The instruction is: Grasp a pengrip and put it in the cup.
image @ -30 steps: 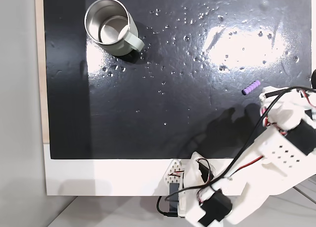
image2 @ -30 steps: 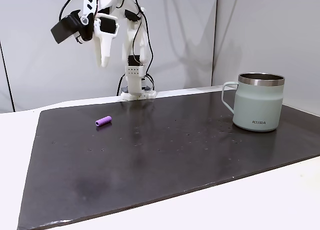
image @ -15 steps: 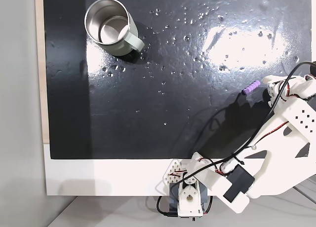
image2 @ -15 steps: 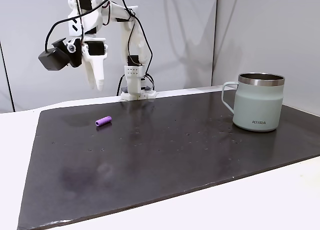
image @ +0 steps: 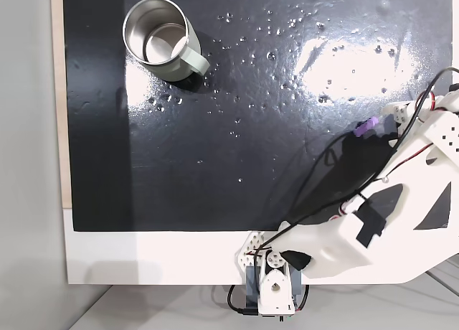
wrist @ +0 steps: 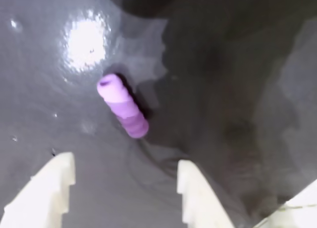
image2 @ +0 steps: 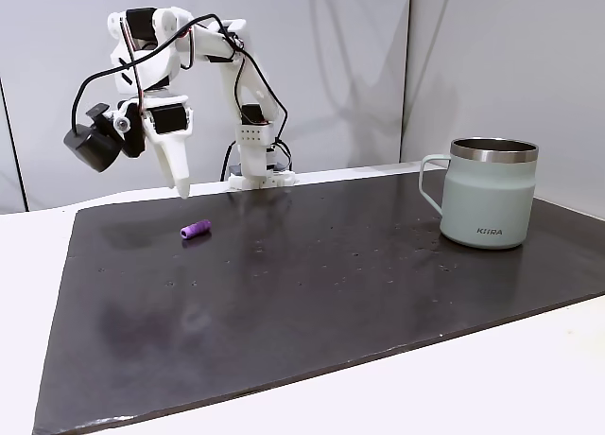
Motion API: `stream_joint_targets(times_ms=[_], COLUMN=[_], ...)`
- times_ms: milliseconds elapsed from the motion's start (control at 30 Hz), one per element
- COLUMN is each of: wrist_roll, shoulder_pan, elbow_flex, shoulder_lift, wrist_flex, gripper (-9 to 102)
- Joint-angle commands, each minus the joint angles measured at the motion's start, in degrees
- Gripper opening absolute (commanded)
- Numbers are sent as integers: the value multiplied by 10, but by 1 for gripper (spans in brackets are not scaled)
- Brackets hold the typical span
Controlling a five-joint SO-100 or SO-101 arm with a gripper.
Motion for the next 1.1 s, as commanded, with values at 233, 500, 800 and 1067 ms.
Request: stream_joint_targets(times_ms=[233,500,800,1067], wrist_roll=[24,44,59,78], shoulder_pan=[4,2,-4,-25], elbow_flex=[-117,-129,-130,-130], shoulder_lift=[-46,-91,-131,-149], wrist_flex=[15,12,-4,-4], gripper=[26,26,25,25])
